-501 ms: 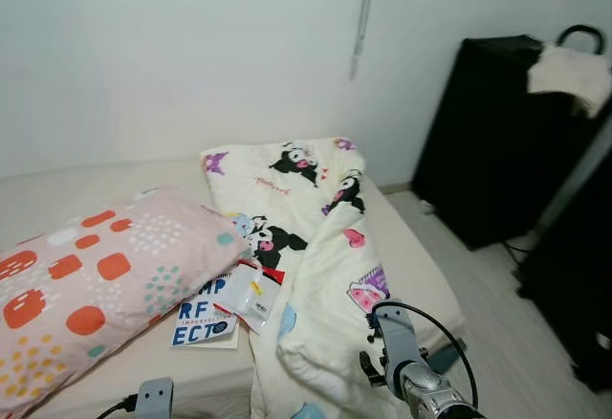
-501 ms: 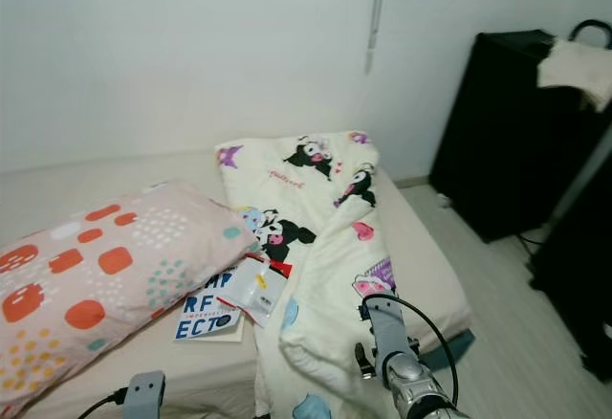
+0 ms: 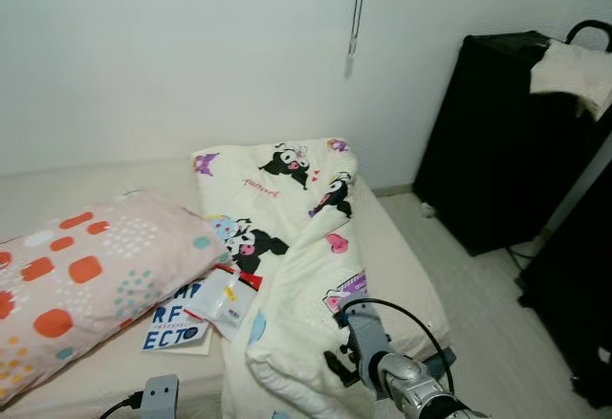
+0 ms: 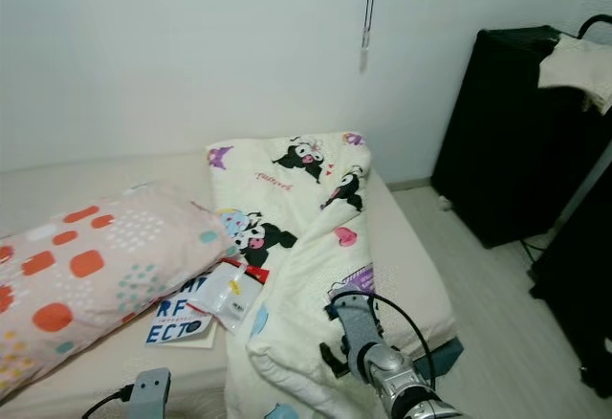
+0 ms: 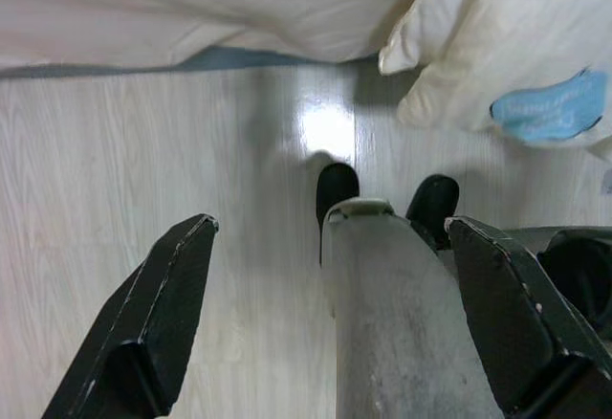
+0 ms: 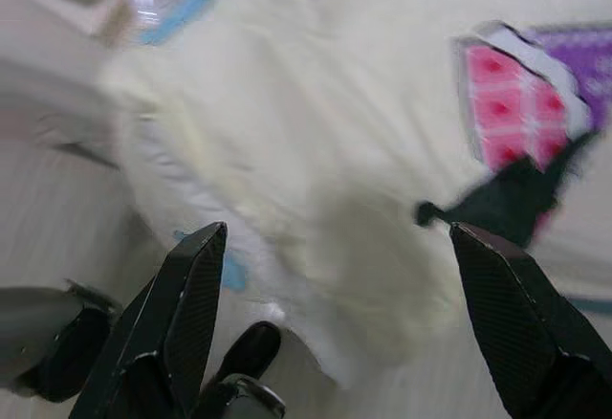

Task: Clean up the room

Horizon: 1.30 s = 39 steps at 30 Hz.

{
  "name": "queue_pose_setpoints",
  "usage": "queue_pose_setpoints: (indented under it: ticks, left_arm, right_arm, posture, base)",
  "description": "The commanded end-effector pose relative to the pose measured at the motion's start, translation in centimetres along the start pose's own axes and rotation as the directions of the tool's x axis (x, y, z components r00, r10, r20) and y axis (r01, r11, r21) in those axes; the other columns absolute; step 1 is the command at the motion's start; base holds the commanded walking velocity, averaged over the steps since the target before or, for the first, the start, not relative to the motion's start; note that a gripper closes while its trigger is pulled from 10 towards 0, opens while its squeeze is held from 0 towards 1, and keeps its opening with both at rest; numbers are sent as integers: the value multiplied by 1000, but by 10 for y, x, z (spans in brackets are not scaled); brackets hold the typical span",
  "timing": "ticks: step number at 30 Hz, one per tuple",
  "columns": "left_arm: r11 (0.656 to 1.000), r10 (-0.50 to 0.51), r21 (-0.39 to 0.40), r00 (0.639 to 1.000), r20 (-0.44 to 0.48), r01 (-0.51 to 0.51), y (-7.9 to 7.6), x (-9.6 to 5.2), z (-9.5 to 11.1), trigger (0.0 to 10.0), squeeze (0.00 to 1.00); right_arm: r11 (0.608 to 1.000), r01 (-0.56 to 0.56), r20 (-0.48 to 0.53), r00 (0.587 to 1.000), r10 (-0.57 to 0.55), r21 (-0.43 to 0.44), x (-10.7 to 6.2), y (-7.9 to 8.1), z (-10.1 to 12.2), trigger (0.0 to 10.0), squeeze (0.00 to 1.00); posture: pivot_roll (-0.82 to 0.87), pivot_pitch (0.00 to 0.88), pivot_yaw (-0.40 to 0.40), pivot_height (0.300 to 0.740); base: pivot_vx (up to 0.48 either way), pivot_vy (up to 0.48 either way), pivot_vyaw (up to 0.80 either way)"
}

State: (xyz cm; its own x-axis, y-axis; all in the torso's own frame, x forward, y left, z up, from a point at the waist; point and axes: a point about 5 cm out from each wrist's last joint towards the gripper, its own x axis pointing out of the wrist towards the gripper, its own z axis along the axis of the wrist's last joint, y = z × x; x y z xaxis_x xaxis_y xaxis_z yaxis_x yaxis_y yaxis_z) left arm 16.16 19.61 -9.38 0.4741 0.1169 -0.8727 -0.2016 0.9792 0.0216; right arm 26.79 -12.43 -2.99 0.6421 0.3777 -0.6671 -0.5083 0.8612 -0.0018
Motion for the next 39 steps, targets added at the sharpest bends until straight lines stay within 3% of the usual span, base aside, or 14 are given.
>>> queue_pose_setpoints:
  ticks: [1, 10, 16, 21, 27, 39]
  left_arm:
    - [1000, 6, 18, 1000, -11, -5, 5, 0, -1, 10000, 0]
    - [1000, 18, 12, 1000, -18, -17, 4, 0, -4, 10000, 0]
    - [1000, 16, 14, 1000, -21, -16, 3, -1, -5, 10000, 0]
    - [1000, 4, 18, 1000, -16, -4, 2, 0, -3, 10000, 0]
    - [999, -1, 32, 1000, -17, 2, 1, 0, 0, 10000, 0]
    - [1000, 1, 23, 1000, -19, -1, 3, 0, -3, 10000, 0]
  right_arm:
    - [1000, -31, 37, 999, 31, 2, 2, 3, 8, 10000, 0]
    - [999, -44, 42, 998, 45, -24, 1, 1, 12, 10000, 0]
    - [998, 2, 27, 1000, -1, -64, 0, -7, 11, 10000, 0]
    - [999, -1, 45, 999, 3, -48, -1, -10, 16, 10000, 0]
    - [998, 34, 47, 998, -32, -55, -1, -13, 18, 10000, 0]
    - [994, 103, 52, 994, -101, -39, -2, -21, 23, 10000, 0]
  posture:
    - [-17, 0, -39, 737]
    - [-21, 0, -42, 737]
    - [-23, 0, -41, 737]
    - [-23, 0, -41, 737]
    - [-22, 0, -40, 737]
    - [-17, 0, -36, 737]
  base:
    - [0, -469, 794]
    - [0, -105, 781]
    - [0, 0, 0]
    - [0, 0, 0]
    - [0, -472, 0]
    - [0, 0, 0]
